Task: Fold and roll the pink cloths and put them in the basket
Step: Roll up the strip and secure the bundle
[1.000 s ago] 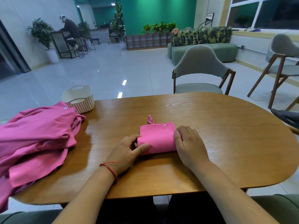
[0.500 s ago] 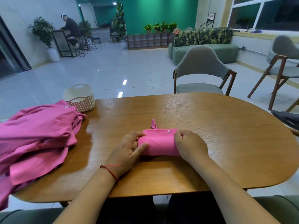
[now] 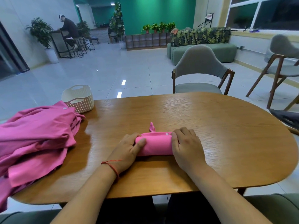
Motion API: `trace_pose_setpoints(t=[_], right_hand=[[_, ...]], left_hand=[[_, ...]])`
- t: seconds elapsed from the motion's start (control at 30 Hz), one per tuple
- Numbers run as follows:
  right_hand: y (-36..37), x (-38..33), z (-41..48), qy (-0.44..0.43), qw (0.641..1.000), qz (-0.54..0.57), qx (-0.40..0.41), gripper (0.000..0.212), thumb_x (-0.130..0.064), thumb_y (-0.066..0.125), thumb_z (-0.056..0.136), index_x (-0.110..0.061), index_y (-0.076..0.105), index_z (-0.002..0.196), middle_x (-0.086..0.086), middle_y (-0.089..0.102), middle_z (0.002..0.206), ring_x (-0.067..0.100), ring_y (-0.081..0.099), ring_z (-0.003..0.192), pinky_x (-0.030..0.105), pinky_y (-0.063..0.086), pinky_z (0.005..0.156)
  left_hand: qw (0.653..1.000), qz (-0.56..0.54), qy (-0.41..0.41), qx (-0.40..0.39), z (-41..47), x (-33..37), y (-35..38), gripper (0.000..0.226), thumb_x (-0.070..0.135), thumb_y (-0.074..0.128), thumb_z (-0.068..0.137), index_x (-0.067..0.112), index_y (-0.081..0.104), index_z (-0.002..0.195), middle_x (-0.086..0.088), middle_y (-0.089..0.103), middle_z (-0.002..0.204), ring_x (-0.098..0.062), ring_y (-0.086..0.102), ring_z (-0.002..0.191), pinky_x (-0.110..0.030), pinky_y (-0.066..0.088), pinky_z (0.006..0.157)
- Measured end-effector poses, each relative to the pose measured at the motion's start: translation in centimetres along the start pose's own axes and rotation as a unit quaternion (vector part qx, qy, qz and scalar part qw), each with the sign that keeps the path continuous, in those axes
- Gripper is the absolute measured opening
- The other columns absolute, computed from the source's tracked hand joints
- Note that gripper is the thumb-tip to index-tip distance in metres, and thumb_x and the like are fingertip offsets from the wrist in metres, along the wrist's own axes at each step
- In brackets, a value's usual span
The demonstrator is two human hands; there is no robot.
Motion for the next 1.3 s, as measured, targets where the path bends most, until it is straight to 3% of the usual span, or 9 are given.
trace_pose_setpoints(t=[0.13, 0.27, 0.47, 0.6, 0.7, 0.8, 0.97, 1.1, 1.3], right_hand=[[-0.6, -0.3, -0.1, 0.02, 0.999, -0.044, -0.023, 0.039, -0.035, 0.032, 0.103, -0.024, 0.063, 0.082, -0.008, 0.057, 0.083, 0.023, 0.051, 0.084, 0.042, 0.042, 0.073], [-0.8, -0.6, 0.4, 0.057, 0.991, -0.056, -0.11, 0.043, -0.036, 0.032, 0.105, -0.028, 0.043, 0.064, -0.009, 0.05, 0.075, 0.021, 0.05, 0.077, 0.041, 0.037, 0.079], [-1.0, -0.3, 1.5, 0.112, 0.98, -0.049, -0.158, 0.045, -0.035, 0.033, 0.103, -0.019, 0.054, 0.067, -0.004, 0.06, 0.072, 0.021, 0.058, 0.072, 0.043, 0.048, 0.085], [-0.5, -0.3, 1.8, 0.124, 0.978, -0.059, -0.158, 0.048, -0.04, 0.025, 0.102, -0.022, 0.059, 0.074, -0.003, 0.064, 0.081, 0.027, 0.061, 0.084, 0.044, 0.048, 0.088], [-0.6, -1.1, 0.6, 0.014, 0.995, -0.095, -0.039, 0.044, -0.042, 0.028, 0.103, -0.026, 0.068, 0.092, -0.003, 0.064, 0.097, 0.026, 0.058, 0.093, 0.044, 0.046, 0.08], [-0.6, -2.2, -1.1, -0.136, 0.988, -0.075, 0.017, 0.031, -0.042, 0.042, 0.107, -0.029, 0.069, 0.113, -0.007, 0.064, 0.114, 0.022, 0.057, 0.104, 0.043, 0.044, 0.089], [0.0, -1.9, 0.5, -0.152, 0.973, -0.116, -0.129, 0.076, -0.09, 0.045, 0.085, -0.034, 0.059, 0.136, -0.011, 0.063, 0.125, 0.018, 0.056, 0.114, 0.039, 0.049, 0.097], [0.6, -1.5, 2.5, -0.119, 0.961, -0.123, -0.218, 0.084, -0.089, 0.062, 0.067, -0.033, 0.056, 0.129, -0.012, 0.059, 0.117, 0.016, 0.053, 0.107, 0.037, 0.052, 0.088], [1.2, -1.3, 4.3, -0.096, 0.962, -0.064, -0.247, 0.066, -0.082, 0.074, 0.058, -0.035, 0.062, 0.102, -0.012, 0.065, 0.095, 0.016, 0.06, 0.085, 0.035, 0.049, 0.07]], left_hand=[[1.0, -0.008, 0.021, 0.014, 0.0, 1.2, -0.3, 0.052, 0.071, 0.03, 0.101, 0.035, 0.064, 0.087, 0.013, 0.054, 0.089, -0.007, 0.049, 0.1, -0.033, 0.04, 0.089], [1.0, 0.003, -0.006, 0.01, 0.3, 1.5, -0.3, 0.044, 0.063, 0.025, 0.101, 0.045, 0.057, 0.078, 0.011, 0.051, 0.087, -0.01, 0.047, 0.093, -0.044, 0.042, 0.093], [0.964, 0.233, 0.081, 0.103, -0.8, 5.1, 0.3, 0.044, 0.044, 0.023, 0.106, 0.028, 0.065, 0.107, 0.006, 0.06, 0.11, -0.02, 0.053, 0.108, -0.042, 0.045, 0.093], [0.96, 0.24, 0.071, 0.125, -1.5, 6.3, 1.2, 0.044, 0.045, 0.025, 0.108, 0.028, 0.066, 0.112, 0.008, 0.064, 0.111, -0.019, 0.054, 0.109, -0.041, 0.043, 0.096], [0.956, 0.274, 0.021, 0.099, -0.5, 6.3, 1.5, 0.052, 0.045, 0.015, 0.106, 0.029, 0.064, 0.104, 0.007, 0.063, 0.105, -0.022, 0.055, 0.103, -0.041, 0.044, 0.09], [0.952, 0.305, -0.01, 0.04, 1.1, 6.7, 1.4, 0.059, 0.044, 0.004, 0.101, 0.029, 0.061, 0.102, 0.005, 0.062, 0.108, -0.024, 0.055, 0.105, -0.041, 0.044, 0.089], [0.955, 0.289, -0.047, -0.039, 4.0, 6.4, 1.3, 0.05, 0.035, 0.02, 0.108, 0.02, 0.067, 0.106, -0.008, 0.067, 0.118, -0.03, 0.055, 0.112, -0.045, 0.044, 0.097], [0.96, 0.257, -0.049, -0.102, 5.1, 5.8, 1.7, 0.05, 0.043, 0.015, 0.108, 0.029, 0.063, 0.108, -0.005, 0.063, 0.114, -0.028, 0.053, 0.109, -0.051, 0.045, 0.1], [0.992, 0.105, 0.046, 0.054, 3.0, 5.8, 0.9, 0.041, 0.063, 0.042, 0.103, 0.027, 0.061, 0.113, 0.008, 0.056, 0.109, -0.015, 0.05, 0.102, -0.035, 0.045, 0.09]])
Point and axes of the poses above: each hand's wrist, its own z-axis towards the middle knuckle, its own y-axis out of the palm, x = y × z, the point moved 5 cm from there along z, towards the middle knuckle
